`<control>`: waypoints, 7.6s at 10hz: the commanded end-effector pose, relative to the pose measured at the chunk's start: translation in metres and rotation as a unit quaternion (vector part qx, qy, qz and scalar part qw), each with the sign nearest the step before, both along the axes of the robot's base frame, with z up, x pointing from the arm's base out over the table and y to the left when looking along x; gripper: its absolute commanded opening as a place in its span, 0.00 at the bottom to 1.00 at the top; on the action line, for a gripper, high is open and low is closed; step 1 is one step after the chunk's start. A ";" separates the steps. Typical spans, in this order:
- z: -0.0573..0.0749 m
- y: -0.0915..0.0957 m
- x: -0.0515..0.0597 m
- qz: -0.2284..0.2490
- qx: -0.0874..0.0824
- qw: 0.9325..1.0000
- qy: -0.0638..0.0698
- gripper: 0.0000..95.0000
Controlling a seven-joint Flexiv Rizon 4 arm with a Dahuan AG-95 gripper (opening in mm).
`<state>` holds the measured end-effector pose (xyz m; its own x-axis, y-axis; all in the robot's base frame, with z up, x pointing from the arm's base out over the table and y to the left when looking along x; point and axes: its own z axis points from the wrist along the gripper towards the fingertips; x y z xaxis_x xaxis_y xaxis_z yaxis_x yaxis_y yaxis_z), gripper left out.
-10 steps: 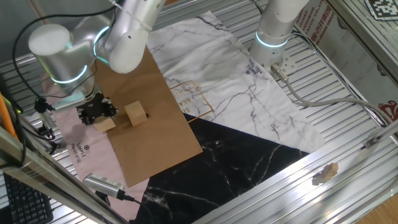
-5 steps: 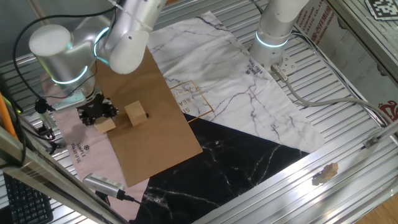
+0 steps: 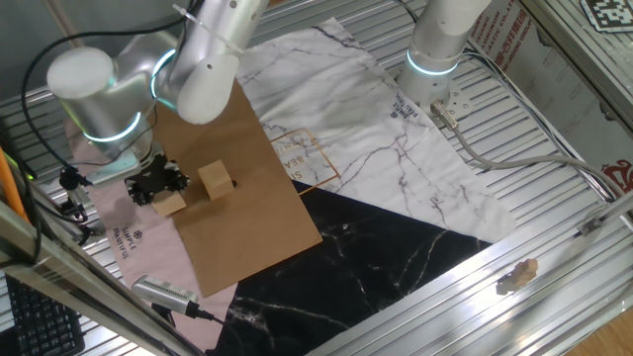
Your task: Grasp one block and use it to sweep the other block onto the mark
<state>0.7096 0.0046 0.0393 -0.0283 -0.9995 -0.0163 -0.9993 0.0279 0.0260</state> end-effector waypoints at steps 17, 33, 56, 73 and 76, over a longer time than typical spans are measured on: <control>0.000 -0.004 -0.005 0.000 0.006 1.000 0.000 0.00; 0.000 -0.003 -0.006 -0.070 0.008 0.997 -0.004 0.00; 0.000 -0.004 -0.006 -0.462 0.023 0.887 0.020 0.00; -0.003 -0.005 -0.004 -0.718 0.029 0.696 -0.002 0.00; -0.003 -0.005 -0.004 -0.731 0.028 0.681 0.001 0.00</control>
